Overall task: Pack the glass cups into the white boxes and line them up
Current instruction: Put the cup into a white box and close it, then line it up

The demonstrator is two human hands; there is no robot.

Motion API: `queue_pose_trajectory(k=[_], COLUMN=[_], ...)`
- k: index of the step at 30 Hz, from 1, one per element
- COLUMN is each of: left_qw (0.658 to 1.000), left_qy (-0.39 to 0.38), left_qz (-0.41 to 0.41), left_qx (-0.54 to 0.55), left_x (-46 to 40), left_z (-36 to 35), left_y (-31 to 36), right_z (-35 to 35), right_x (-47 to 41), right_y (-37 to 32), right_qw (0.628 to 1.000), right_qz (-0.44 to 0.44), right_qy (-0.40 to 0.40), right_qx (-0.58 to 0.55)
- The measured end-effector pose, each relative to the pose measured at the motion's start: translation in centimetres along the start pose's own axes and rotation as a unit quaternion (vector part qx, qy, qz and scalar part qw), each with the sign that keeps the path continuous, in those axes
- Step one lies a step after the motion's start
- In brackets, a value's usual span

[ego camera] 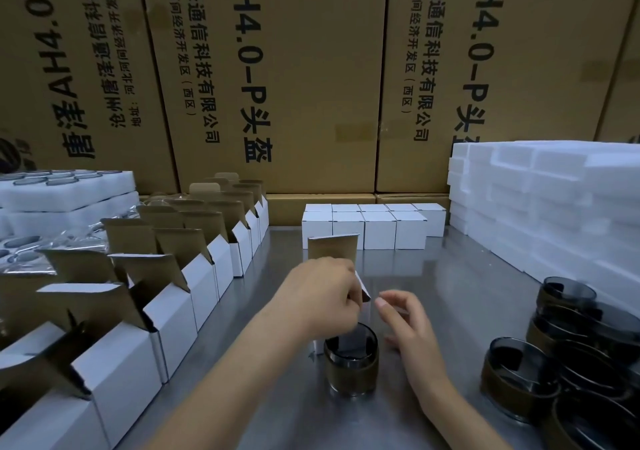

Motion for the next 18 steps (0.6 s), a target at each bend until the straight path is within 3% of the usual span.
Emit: queue_pose_trajectory(k=[3, 5, 7, 9, 11, 18], left_qw=[0.964, 0.908, 0.858, 0.837, 0.832, 0.853], left_qy=[0.215, 0.318, 0.309, 0.247, 0.213, 0.215], left_qz=[-0.067, 0.009, 0.117, 0.179, 0.187, 0.139], left_qx=[0.141, 0.271, 0.393, 0.455, 0.477, 0.455], left_x=[1.8, 2.8, 3.2, 3.4, 3.3, 2.8], left_z=[1.0, 0.4, -1.7, -3.6, -4.6, -5.0], left_y=[-0.7, -2.6, -4.5, -5.5, -5.5, -4.7], right_z=[-0.2, -0.4, -0.6, -0.7, -0.8, -0.7], right_x=[0.0, 0.0, 0.0, 0.0, 0.0, -0.4], right_y=[0.1, 0.0, 0.0, -0.1, -0.1, 0.1], right_qw=[1.0, 1.0, 0.999, 0.999, 0.999, 1.0], right_qz=[-0.007, -0.004, 0.0, 0.005, 0.01, 0.006], right_qy=[-0.007, -0.019, -0.027, -0.032, -0.036, -0.006], right_qx=[0.007, 0.021, 0.03, 0.032, 0.031, 0.029])
Point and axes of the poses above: each hand's wrist, its own x-axis away from the middle knuckle, its own z-axis out of the back of the hand, y = z × x, the point moved 4 cm from there along -x, towards the middle knuckle, and after that the axes turned 14 degrees about x, right-handed, at the moved point
